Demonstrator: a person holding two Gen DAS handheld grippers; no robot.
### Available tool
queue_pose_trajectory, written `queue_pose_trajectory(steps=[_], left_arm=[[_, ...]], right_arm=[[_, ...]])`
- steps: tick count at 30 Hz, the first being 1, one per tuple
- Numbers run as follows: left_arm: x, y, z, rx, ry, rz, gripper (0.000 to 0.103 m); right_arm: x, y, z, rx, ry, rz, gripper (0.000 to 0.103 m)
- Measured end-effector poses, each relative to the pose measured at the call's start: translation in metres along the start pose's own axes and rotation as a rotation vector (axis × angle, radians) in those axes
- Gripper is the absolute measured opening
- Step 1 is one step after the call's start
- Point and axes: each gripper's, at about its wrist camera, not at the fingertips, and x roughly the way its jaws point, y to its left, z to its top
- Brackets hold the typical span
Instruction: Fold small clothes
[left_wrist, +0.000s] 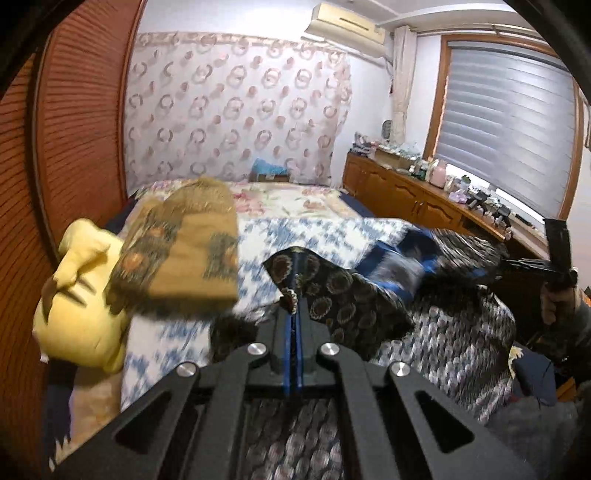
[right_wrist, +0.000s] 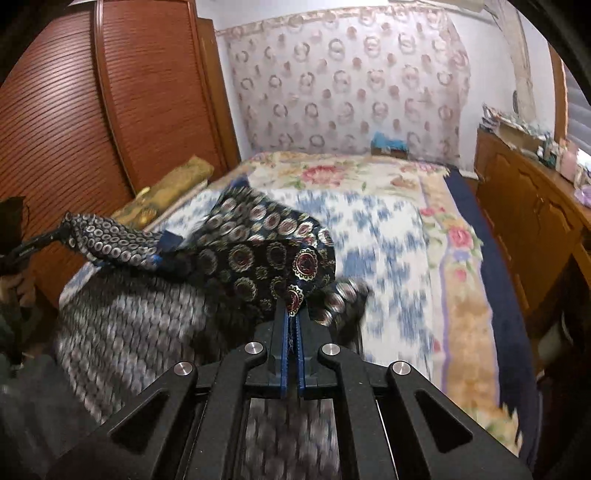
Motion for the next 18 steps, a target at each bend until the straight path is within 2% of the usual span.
queue_pose_trajectory(steps=[3,9,12,18], left_arm=[[-0.013,0.005,-0.014,-0.018,0.030,0.018,0.000],[-0.017,0.011,-0.023,-0.012,0.094,0.022,0.000],[-0.019,0.013,-0.017,0.004,0.093,0.038,0.001],[-0.036,0.010,0.003,0.059,0.052,0.043,0.007]], right_arm=[[-0.016,-0.005,-0.025,0.030,0.036,-0.010,0.000],[-0.022,-0.010,-0.045,0.042,0.103,-0.048,0.001],[-0.031,-0.014,-0.041,0.040,0.077,-0.061,0.003],[-0.055,-0.019,-0.017,-0.002,-0.002,-0.100,0.014]])
